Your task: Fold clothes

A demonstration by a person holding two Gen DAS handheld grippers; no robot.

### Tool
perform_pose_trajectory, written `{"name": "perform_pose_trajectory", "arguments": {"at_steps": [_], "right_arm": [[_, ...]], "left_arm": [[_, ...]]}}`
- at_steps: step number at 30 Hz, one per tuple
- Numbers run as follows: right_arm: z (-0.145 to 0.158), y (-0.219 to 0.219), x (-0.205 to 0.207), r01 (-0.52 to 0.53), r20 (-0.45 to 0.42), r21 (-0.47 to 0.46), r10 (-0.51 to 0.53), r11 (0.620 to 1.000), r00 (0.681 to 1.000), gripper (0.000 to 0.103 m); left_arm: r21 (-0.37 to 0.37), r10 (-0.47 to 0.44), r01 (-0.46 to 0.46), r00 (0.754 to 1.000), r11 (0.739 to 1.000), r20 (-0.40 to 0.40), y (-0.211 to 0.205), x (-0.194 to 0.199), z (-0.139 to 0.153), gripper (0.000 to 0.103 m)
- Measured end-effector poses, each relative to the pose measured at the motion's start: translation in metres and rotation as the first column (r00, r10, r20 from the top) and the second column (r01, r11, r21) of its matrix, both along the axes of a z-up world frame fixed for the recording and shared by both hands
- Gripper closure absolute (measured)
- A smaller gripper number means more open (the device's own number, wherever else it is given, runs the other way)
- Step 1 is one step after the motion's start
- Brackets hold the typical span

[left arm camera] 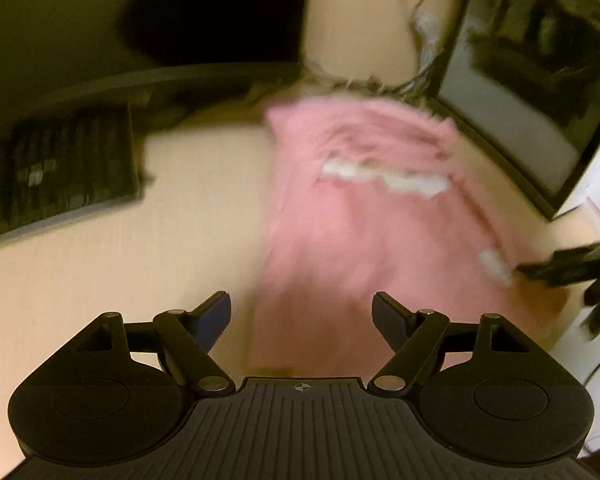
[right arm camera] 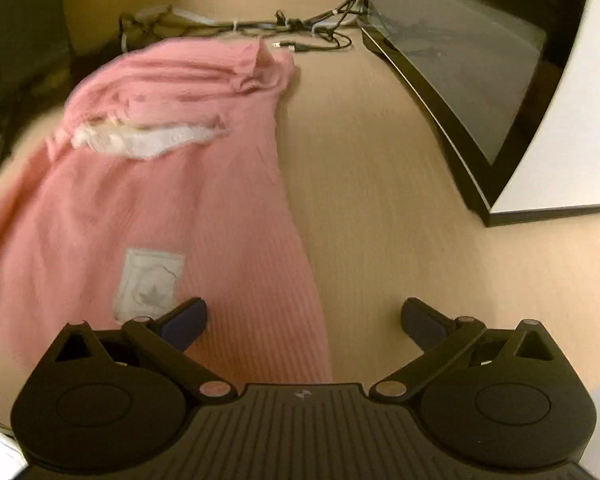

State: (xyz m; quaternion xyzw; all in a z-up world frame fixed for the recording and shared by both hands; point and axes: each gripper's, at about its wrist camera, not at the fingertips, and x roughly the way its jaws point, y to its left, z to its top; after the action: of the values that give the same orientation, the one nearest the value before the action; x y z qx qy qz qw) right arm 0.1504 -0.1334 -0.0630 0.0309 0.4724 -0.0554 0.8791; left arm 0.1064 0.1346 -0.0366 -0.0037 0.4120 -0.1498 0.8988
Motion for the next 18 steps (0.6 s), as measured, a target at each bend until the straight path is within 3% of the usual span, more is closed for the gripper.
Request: {"name": "perform_pose_trajectory", "arguments": {"at_steps": [2,3,4,5,6,7,10,14,16,18], "right_arm": [[0.001,0.002,0.0,0.034,-0.016,0.005,-0.034,0.999,0.999,0.0],[0.001,0.003,0.0,0.05,-0.023,0.007,-0.049,0.999,0.999,0.0],[0.001,0.003,0.0,0.061,-0.026,0.01,-0.061,0.998,0.998,0.0],[0.001,0.004,0.0,0.072,-0.031,0.012,-0.071,0.997,0.997,0.0],[0.001,0.004,0.001,0.08,-0.039,0.013,-0.079,0.997,0.996,0.0],[0.001,0.004,0.002,0.088,-0.046,0.014,-0.087,0.996,0.995,0.0],[0.006,0.013,0.004,0.064,-0.045,-0.052,-0.067,0.997,0.997,0.0],[0.021,0.03,0.004,0.007,-0.005,-0.151,-0.008,0.989,1.0,0.0],[0.038,0.041,0.003,-0.035,0.061,-0.157,0.045,0.987,0.997,0.0],[0.054,0.05,0.009,-0.074,0.124,-0.138,0.092,0.988,0.988,0.0]], "left_arm": [[0.053,-0.031,0.03,0.999,0.998,0.008,-0.006,0.001,-0.013,0.028],[0.091,-0.051,0.048,0.998,0.995,0.022,-0.011,0.001,-0.019,0.037],[0.119,-0.072,0.067,0.997,0.991,0.036,-0.017,0.0,-0.022,0.048],[0.133,-0.089,0.083,0.995,0.988,0.046,-0.02,0.001,-0.024,0.075],[0.14,-0.108,0.1,0.993,0.985,0.056,-0.023,0.001,-0.025,0.085],[0.123,-0.139,0.13,0.988,0.984,0.067,-0.023,-0.001,-0.023,0.088],[0.128,-0.304,0.29,0.946,0.949,0.109,-0.038,-0.011,-0.017,0.088],[0.061,-0.446,0.444,0.895,0.894,0.027,-0.056,-0.007,-0.033,0.087],[-0.005,-0.45,0.451,0.893,0.893,0.013,-0.054,0.0,-0.035,0.082],[-0.13,-0.438,0.431,0.898,0.893,-0.031,-0.046,0.013,-0.037,0.069]]}}
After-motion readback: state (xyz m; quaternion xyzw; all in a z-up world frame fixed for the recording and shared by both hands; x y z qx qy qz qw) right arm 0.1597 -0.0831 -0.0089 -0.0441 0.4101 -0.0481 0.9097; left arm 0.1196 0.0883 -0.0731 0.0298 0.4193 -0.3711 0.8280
